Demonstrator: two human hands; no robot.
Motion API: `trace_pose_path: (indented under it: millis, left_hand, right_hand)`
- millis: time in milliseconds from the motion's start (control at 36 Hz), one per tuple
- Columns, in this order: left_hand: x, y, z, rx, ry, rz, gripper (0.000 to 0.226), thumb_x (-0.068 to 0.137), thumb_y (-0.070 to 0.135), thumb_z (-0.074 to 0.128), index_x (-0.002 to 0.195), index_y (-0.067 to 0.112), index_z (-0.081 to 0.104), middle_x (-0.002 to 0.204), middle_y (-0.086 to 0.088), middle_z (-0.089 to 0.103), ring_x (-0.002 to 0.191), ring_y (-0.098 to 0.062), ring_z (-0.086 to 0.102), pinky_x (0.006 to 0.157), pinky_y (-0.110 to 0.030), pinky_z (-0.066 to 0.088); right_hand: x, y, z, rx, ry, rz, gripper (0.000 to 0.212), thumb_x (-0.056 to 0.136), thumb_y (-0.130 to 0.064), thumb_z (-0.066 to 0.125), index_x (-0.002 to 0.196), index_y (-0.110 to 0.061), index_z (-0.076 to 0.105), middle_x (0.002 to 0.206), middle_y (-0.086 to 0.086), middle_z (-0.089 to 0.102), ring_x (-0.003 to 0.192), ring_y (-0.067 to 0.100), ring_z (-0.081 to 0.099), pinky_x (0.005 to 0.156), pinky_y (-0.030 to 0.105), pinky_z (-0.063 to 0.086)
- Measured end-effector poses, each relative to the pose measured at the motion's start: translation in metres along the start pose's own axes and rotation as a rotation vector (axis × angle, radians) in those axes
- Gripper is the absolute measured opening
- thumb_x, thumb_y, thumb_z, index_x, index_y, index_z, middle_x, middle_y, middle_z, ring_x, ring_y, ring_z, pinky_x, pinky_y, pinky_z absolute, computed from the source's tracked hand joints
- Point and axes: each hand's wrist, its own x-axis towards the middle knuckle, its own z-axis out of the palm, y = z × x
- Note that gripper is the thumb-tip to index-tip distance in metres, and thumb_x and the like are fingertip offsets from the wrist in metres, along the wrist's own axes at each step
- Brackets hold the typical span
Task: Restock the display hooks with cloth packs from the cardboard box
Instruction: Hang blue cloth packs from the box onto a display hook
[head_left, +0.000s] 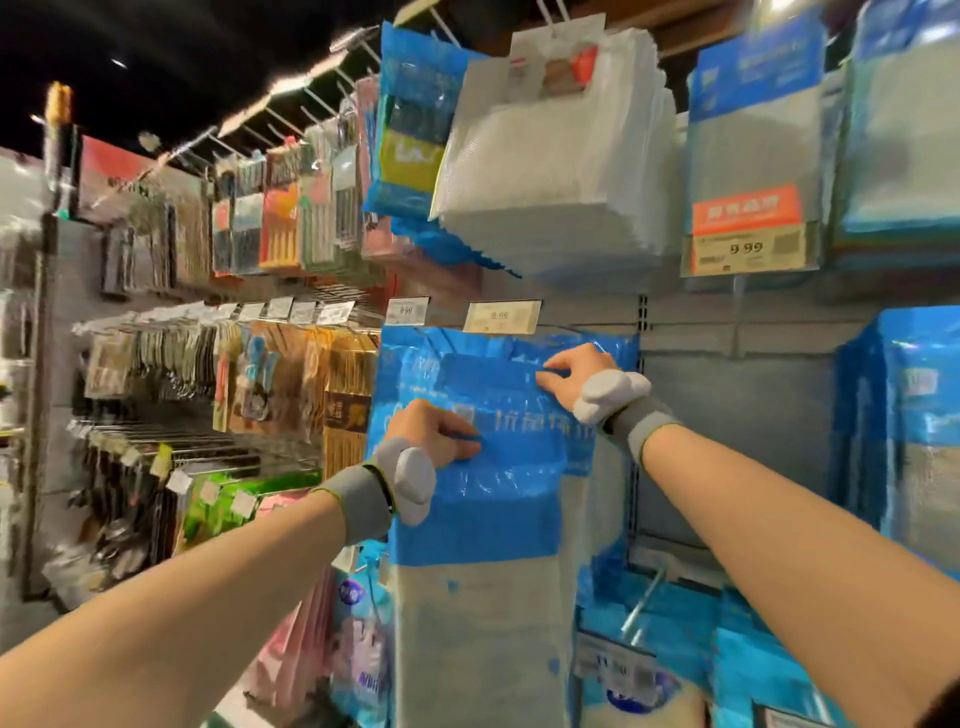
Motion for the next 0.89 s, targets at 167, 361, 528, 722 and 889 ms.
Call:
trace_pose_path:
  millis: [167,361,528,722,889]
  left_hand:
    - [0.022,-0.006,0.001,-0.03,0.005,0.033,0.022,0.078,0.012,0.073,0.1,0.009,0.074,0.103,-0.007,0.071,0.085,-0.008,0.057,0.07,-0.015,0.041]
    - [0.038,-0.019,0.007,-0.007,-0.038,0.03,0.019,0.078,0.01,0.073,0.097,0.01,0.075,0.094,-0.007,0.071,0.082,-0.009,0.058,0.056,-0.006,0.04]
    - [0.046,-0.02,0.01,-0.008,-0.056,0.043,0.02,0.078,0.009,0.072,0.098,0.01,0.075,0.085,-0.001,0.065,0.082,-0.01,0.056,0.066,-0.014,0.041]
    - [0.047,-0.024,0.008,-0.061,-0.025,0.033,0.02,0.078,0.005,0.07,0.098,0.009,0.075,0.09,-0.003,0.067,0.085,-0.015,0.058,0.073,-0.02,0.043]
    - [0.049,-0.027,0.008,-0.071,-0.014,0.03,0.02,0.078,0.007,0.07,0.097,0.01,0.075,0.095,-0.006,0.069,0.088,-0.017,0.059,0.08,-0.024,0.046]
  right_hand:
    - [0.033,-0.007,-0.005,-0.042,-0.033,0.108,0.041,0.089,-0.038,0.056,0.11,-0.004,0.068,0.109,0.012,0.064,0.117,0.03,0.052,0.081,0.031,0.042]
    - [0.06,-0.006,-0.004,0.128,0.103,0.046,0.02,0.087,-0.021,0.067,0.103,-0.011,0.072,0.109,0.009,0.068,0.104,0.024,0.062,0.083,0.029,0.048]
    - [0.074,-0.009,-0.002,0.217,0.257,-0.032,0.025,0.089,-0.006,0.055,0.105,-0.011,0.073,0.109,0.008,0.071,0.104,0.024,0.064,0.082,0.026,0.05]
    - [0.083,-0.012,0.004,0.24,0.254,-0.041,0.025,0.089,-0.002,0.054,0.105,-0.007,0.072,0.11,0.01,0.07,0.104,0.026,0.064,0.092,0.031,0.051]
    - [0.086,-0.014,0.004,0.282,0.253,-0.046,0.024,0.091,-0.008,0.056,0.11,-0.007,0.07,0.116,0.01,0.068,0.105,0.025,0.063,0.086,0.024,0.047]
